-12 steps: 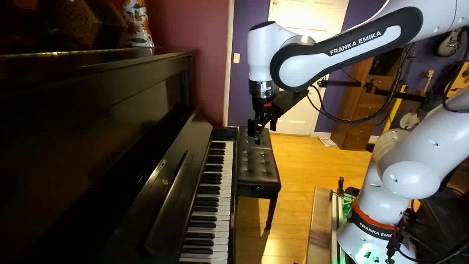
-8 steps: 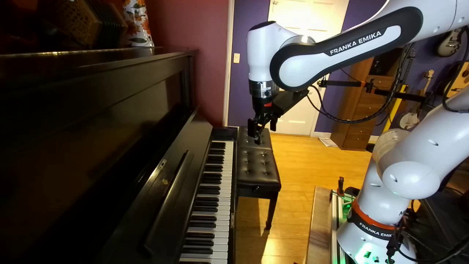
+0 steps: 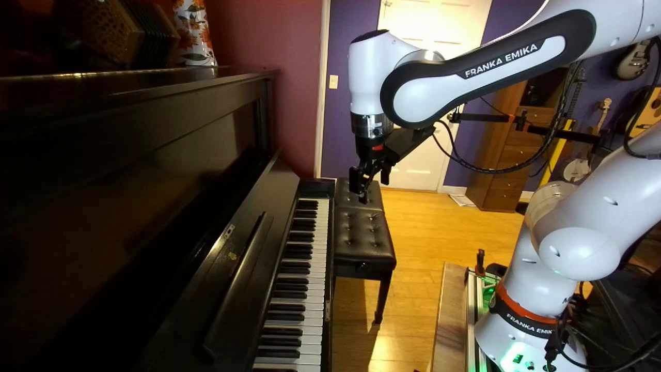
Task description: Drop the small black object on the keyboard
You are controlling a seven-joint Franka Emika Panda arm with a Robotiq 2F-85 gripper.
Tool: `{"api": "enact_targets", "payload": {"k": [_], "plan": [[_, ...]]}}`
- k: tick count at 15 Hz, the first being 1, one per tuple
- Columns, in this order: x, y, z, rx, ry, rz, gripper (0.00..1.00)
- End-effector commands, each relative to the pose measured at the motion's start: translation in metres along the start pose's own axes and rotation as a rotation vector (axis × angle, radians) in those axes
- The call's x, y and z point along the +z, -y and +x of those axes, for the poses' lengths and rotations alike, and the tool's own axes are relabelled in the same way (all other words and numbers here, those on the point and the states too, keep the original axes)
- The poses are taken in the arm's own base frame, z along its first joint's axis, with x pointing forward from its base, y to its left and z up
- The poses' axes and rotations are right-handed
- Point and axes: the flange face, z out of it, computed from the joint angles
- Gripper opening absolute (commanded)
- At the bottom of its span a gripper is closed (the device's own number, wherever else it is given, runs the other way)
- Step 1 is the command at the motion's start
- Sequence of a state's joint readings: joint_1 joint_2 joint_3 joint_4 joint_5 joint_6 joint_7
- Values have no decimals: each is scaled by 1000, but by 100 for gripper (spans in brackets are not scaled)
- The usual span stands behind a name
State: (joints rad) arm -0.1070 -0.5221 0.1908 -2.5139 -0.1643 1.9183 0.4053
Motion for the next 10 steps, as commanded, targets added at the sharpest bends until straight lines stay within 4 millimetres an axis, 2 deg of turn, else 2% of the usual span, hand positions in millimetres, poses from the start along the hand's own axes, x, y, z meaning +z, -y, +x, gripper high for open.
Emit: {"api": "enact_targets", "payload": {"k": [1,3,6,10], "plan": [[1,-1,1,30,0,-23,100],[4,9,12,-4,-31,-49,100],[9,39,38,-158,-172,-39,100],[26,73,68,-325,-296,64,100]]}}
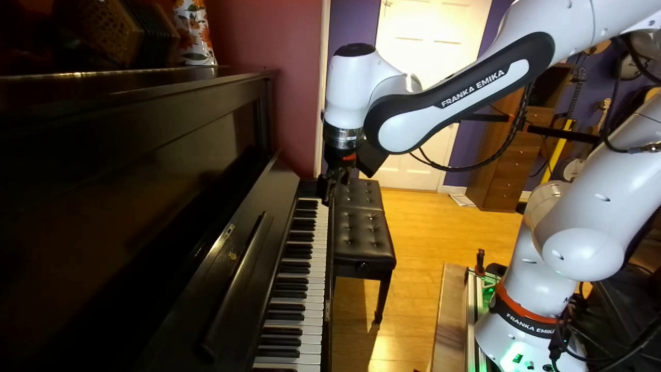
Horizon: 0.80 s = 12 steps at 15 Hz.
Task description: Drop the small black object on the keyboard
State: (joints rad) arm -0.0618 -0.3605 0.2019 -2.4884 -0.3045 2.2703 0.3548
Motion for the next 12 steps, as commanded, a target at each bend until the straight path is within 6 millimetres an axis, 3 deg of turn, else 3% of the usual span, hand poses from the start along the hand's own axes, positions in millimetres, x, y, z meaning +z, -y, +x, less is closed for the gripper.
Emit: {"api": "enact_targets", "payload": {"k": [1,9,11,12], "plan": [[30,20,27,-135,-66,85,100],[108,31,54,-392,-210,262,100],[116,35,61,-364,-223,330,100],[108,31,51,-358,-206,287,100]]}}
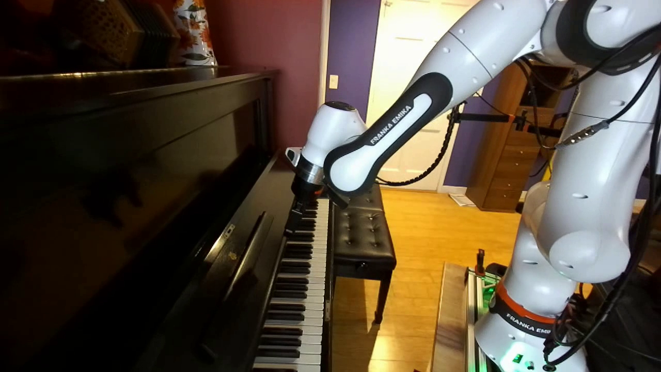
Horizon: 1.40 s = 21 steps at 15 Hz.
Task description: Drop the small black object on the keyboard
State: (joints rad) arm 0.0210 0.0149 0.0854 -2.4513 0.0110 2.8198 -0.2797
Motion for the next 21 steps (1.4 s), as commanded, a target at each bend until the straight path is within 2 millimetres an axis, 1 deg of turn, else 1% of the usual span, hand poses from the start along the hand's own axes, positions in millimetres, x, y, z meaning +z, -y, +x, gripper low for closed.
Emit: {"api": "enact_targets", "payload": {"k": [1,3,6,7,8,10,12,13,15,18,19,21], "plan": [[5,-1,2,-1,-7,17,100],[9,-1,6,-2,-11,29,100],[8,0,9,-2,-15,30,100],[11,0,13,-14,-36,25,98],[14,1,17,-24,-55,17,73],[15,4,27,-28,-104,13,72],[21,7,35,-31,-133,12,56],[26,9,39,-31,-140,18,47],[34,12,45,-38,-154,27,33],[47,9,52,-45,-181,15,9],[52,9,53,-45,-187,13,2],[62,9,57,-56,-196,16,0]]}}
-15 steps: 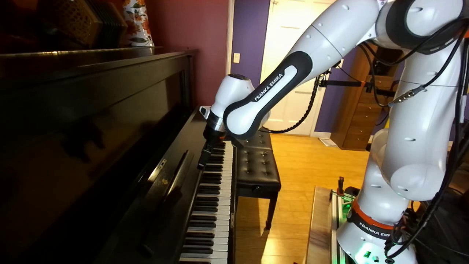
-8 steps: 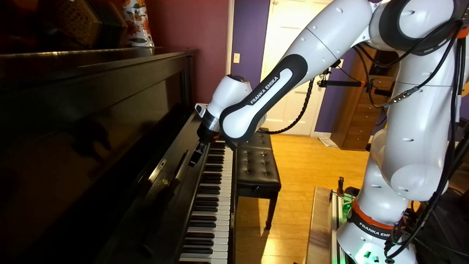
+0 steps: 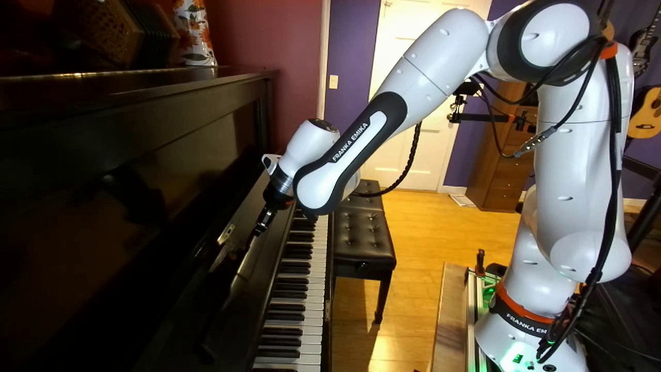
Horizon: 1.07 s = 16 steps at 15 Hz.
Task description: Drop the small black object on the keyboard
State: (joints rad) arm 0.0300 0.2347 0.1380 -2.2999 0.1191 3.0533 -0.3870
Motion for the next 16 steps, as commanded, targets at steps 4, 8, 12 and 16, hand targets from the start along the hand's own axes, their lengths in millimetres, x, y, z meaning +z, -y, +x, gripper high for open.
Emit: {"api": "enact_targets", "payload": {"k": [4,8,12,16], "plan": [[32,-3,7,-43,-47,2,0],[44,1,10,-63,-81,21,0],[50,0,8,-74,-89,44,0],[52,-3,4,-82,-73,78,0]]}}
